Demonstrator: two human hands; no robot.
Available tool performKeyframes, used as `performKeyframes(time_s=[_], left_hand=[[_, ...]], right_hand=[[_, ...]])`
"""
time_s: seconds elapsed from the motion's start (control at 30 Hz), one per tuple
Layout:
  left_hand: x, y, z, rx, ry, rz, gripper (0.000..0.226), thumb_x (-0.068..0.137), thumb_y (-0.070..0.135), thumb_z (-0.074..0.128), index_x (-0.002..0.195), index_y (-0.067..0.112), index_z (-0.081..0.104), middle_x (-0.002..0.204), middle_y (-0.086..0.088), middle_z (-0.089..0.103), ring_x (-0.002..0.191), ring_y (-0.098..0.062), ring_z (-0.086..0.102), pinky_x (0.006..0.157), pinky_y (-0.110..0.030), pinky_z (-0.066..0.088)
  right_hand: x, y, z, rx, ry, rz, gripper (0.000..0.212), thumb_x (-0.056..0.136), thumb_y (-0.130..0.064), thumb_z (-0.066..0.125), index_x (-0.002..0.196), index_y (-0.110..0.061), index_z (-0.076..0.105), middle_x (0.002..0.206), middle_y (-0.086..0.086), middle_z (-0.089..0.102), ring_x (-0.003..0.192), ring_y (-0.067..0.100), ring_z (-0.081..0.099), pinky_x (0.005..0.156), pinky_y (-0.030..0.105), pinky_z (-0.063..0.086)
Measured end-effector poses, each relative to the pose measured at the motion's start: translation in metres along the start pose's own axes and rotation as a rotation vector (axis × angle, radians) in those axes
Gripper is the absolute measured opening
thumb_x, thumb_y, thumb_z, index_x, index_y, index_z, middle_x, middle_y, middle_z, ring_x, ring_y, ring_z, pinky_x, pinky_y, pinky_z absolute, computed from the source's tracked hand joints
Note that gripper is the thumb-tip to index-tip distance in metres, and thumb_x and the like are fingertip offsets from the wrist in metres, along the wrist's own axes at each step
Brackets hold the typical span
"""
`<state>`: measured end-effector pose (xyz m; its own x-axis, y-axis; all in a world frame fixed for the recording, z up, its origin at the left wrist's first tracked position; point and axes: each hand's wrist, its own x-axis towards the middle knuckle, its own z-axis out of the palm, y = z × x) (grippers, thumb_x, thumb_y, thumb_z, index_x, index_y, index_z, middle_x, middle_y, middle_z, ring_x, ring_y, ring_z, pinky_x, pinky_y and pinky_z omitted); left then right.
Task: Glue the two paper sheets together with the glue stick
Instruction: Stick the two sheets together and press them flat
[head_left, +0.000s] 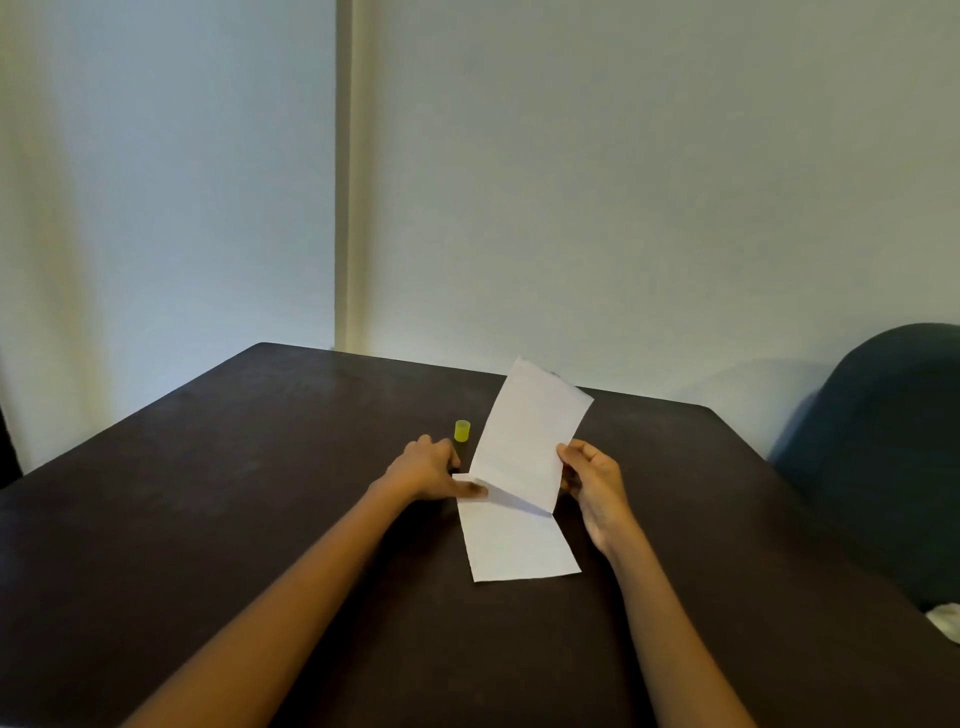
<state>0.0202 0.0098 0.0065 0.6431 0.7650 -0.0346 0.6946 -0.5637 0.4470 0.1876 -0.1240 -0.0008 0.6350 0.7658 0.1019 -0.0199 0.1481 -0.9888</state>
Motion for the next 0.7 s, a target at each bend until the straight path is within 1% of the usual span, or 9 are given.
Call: performKeyframes(time_s=[0.1, 0.17, 0.23, 0.33, 0.43, 0.5, 0.53, 0.6, 0.7], left_hand=[[-0.002, 0.004, -0.004, -0.003, -0.049, -0.010, 0.043, 0.072, 0.045, 0.074, 0.097, 0.019, 0.050, 0.117, -0.007, 0.050, 0.107, -0.021, 0.049, 0.094, -0.036, 0.046], [-0.001, 0.007, -0.007, -0.065, -0.086, -0.024, 0.036, 0.075, 0.036, 0.075, 0.094, 0.016, 0.052, 0.115, -0.008, 0.056, 0.103, -0.021, 0.053, 0.094, -0.034, 0.047], [-0.002, 0.009, -0.010, -0.157, -0.103, -0.044, 0.025, 0.077, 0.027, 0.074, 0.082, 0.017, 0.052, 0.110, -0.009, 0.060, 0.098, -0.020, 0.054, 0.093, -0.033, 0.046], [-0.002, 0.007, -0.009, -0.275, -0.035, -0.055, 0.020, 0.080, 0.013, 0.070, 0.073, 0.020, 0.053, 0.097, -0.005, 0.061, 0.093, -0.018, 0.055, 0.095, -0.035, 0.047], [-0.004, 0.000, -0.002, -0.431, 0.136, -0.056, 0.017, 0.081, 0.008, 0.068, 0.077, 0.020, 0.056, 0.086, -0.001, 0.062, 0.090, -0.018, 0.060, 0.092, -0.040, 0.050], [-0.006, -0.003, 0.003, -0.648, 0.276, -0.058, 0.015, 0.081, 0.008, 0.069, 0.083, 0.018, 0.058, 0.082, -0.003, 0.064, 0.084, -0.019, 0.063, 0.088, -0.040, 0.052], [-0.007, -0.004, 0.004, -0.777, 0.326, -0.066, 0.015, 0.081, 0.008, 0.069, 0.086, 0.017, 0.059, 0.085, -0.006, 0.066, 0.085, -0.020, 0.064, 0.086, -0.039, 0.053], [-0.008, -0.007, 0.004, -0.974, 0.377, -0.072, 0.018, 0.082, 0.009, 0.069, 0.096, 0.014, 0.060, 0.093, -0.010, 0.068, 0.088, -0.022, 0.066, 0.082, -0.035, 0.054], [-0.006, -0.008, 0.005, -1.116, 0.382, -0.058, 0.028, 0.082, 0.008, 0.069, 0.109, 0.010, 0.061, 0.088, -0.007, 0.069, 0.083, -0.019, 0.067, 0.072, -0.028, 0.054]], right_hand=[[-0.001, 0.000, 0.002, -0.024, 0.008, 0.001, 0.016, 0.094, -0.018, 0.053, 0.084, -0.013, 0.065, 0.085, 0.003, 0.070, 0.078, 0.018, 0.060, 0.069, 0.029, 0.047], [-0.002, 0.000, 0.002, -0.028, 0.012, 0.000, 0.016, 0.094, -0.017, 0.053, 0.084, -0.013, 0.066, 0.084, 0.003, 0.070, 0.076, 0.018, 0.059, 0.068, 0.028, 0.047], [-0.003, 0.000, 0.002, -0.036, 0.008, 0.000, 0.016, 0.093, -0.017, 0.053, 0.085, -0.012, 0.066, 0.083, 0.004, 0.069, 0.076, 0.019, 0.057, 0.067, 0.029, 0.046], [-0.002, 0.000, 0.002, -0.047, -0.003, 0.005, 0.016, 0.093, -0.018, 0.053, 0.087, -0.011, 0.066, 0.086, 0.005, 0.069, 0.077, 0.019, 0.059, 0.069, 0.030, 0.046], [-0.002, -0.001, 0.003, -0.057, 0.000, 0.000, 0.015, 0.093, -0.017, 0.054, 0.086, -0.012, 0.066, 0.085, 0.005, 0.070, 0.074, 0.018, 0.060, 0.067, 0.029, 0.047], [-0.003, -0.003, 0.003, -0.066, -0.024, -0.012, 0.016, 0.093, -0.017, 0.054, 0.082, -0.012, 0.065, 0.083, 0.007, 0.068, 0.071, 0.019, 0.059, 0.065, 0.029, 0.047], [-0.003, -0.003, 0.003, -0.066, -0.043, -0.016, 0.016, 0.092, -0.017, 0.055, 0.081, -0.013, 0.066, 0.082, 0.007, 0.068, 0.072, 0.019, 0.060, 0.065, 0.027, 0.048], [-0.004, -0.003, 0.003, -0.072, -0.087, -0.019, 0.015, 0.090, -0.017, 0.057, 0.081, -0.013, 0.067, 0.084, 0.002, 0.072, 0.077, 0.015, 0.066, 0.067, 0.024, 0.048], [-0.003, -0.001, 0.004, -0.095, -0.129, -0.020, 0.014, 0.089, -0.018, 0.058, 0.084, -0.012, 0.069, 0.090, 0.001, 0.074, 0.084, 0.015, 0.068, 0.072, 0.024, 0.049]])
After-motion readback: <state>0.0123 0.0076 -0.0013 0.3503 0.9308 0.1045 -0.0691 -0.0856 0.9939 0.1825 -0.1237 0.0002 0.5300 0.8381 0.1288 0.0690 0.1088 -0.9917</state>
